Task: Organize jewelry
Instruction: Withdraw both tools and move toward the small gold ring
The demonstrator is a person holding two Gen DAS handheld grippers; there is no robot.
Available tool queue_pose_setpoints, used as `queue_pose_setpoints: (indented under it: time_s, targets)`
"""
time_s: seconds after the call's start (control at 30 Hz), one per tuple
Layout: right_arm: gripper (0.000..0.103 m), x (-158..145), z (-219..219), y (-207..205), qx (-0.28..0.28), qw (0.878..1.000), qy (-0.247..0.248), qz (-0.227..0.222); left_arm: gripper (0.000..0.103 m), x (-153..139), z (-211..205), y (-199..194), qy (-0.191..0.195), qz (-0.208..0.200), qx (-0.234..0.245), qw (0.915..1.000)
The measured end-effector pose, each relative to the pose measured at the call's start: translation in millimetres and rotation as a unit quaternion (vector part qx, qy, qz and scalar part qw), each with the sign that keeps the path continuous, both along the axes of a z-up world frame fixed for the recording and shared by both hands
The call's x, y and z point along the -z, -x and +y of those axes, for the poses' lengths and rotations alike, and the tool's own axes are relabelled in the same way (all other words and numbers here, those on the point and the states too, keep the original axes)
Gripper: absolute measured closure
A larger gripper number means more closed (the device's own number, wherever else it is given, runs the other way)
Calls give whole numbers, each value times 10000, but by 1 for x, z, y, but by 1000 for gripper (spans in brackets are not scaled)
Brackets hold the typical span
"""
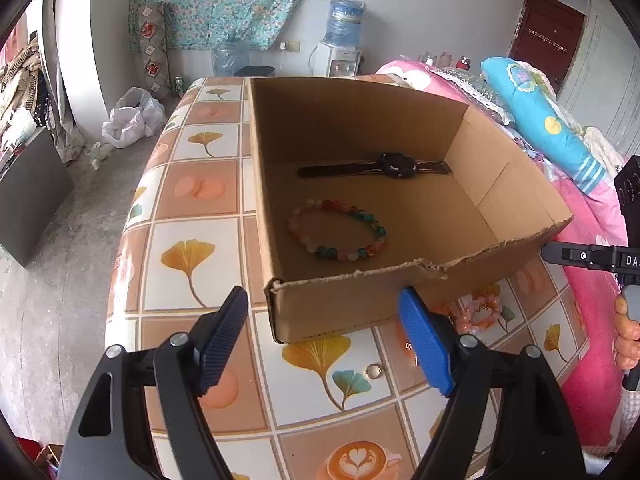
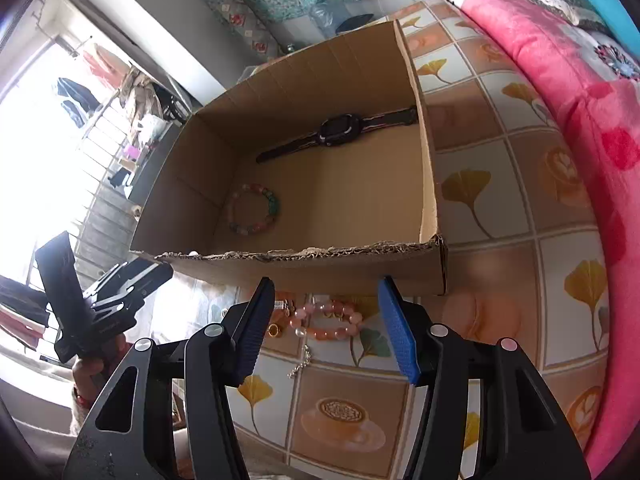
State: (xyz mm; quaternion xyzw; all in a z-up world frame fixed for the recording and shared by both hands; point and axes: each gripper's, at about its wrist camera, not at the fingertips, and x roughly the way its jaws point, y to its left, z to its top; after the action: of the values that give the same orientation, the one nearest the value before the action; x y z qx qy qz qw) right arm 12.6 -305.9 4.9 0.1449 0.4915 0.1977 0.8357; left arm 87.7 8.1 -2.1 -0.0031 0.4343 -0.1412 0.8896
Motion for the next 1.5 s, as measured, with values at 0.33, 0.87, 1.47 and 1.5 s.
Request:
queue_pose_setpoints:
  time_s: [0.33,0.87,1.47,1.5]
  targets:
    - [38,-4,4,13,70,9988,313,-370,27,-2,-3,6,36,-243,53,9997]
    - [10,62,25,72,-427,9734,2222,-368,19,68,-24,65,-660,450,282,9964]
    - [8,76,14,78,-825,9650,2450,-446,5,76,-34,70,-959,435,318,9939]
    - [8,71,14,80,-699,9655,2457,-499,5,76,-33,70,-943,415,308,9942]
